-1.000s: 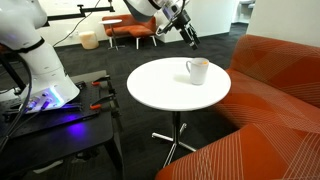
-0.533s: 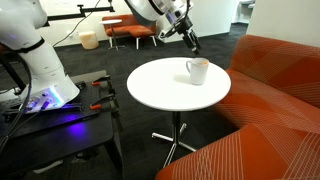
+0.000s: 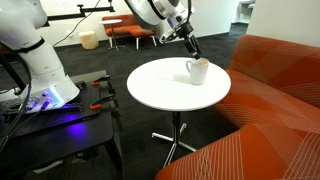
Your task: Place the marker on the table
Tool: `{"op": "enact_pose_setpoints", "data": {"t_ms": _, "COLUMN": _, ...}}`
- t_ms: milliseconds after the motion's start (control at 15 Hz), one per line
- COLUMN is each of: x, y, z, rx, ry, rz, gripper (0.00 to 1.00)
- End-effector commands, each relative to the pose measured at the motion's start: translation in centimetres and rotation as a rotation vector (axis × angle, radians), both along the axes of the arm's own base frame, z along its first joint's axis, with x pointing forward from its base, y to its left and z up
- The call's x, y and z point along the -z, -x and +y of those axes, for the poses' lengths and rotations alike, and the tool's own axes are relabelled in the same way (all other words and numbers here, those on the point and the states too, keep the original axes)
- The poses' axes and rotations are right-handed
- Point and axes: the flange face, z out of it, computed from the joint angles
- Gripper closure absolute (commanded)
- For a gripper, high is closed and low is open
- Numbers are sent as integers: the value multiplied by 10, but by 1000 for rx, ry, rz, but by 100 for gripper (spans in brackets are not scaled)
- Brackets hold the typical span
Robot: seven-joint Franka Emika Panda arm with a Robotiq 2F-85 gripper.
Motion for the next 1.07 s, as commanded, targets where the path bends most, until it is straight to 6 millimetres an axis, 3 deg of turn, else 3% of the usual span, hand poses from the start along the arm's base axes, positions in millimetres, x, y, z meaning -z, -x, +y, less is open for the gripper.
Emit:
{"op": "enact_pose_setpoints", "data": {"t_ms": 0, "x": 1, "y": -7, "z": -5, "rx": -9, "ry": -1, "rz": 11, "gripper": 31}}
{"op": "enact_pose_setpoints", "data": {"t_ms": 467, "x": 3, "y": -14, "z": -10, "rx": -23, "ry": -4, "rz": 20, "gripper": 39}}
{"op": "enact_pose_setpoints", "data": {"t_ms": 1000, "x": 14, "y": -29, "z": -10, "rx": -60, "ry": -7, "rz": 48, "gripper": 38}}
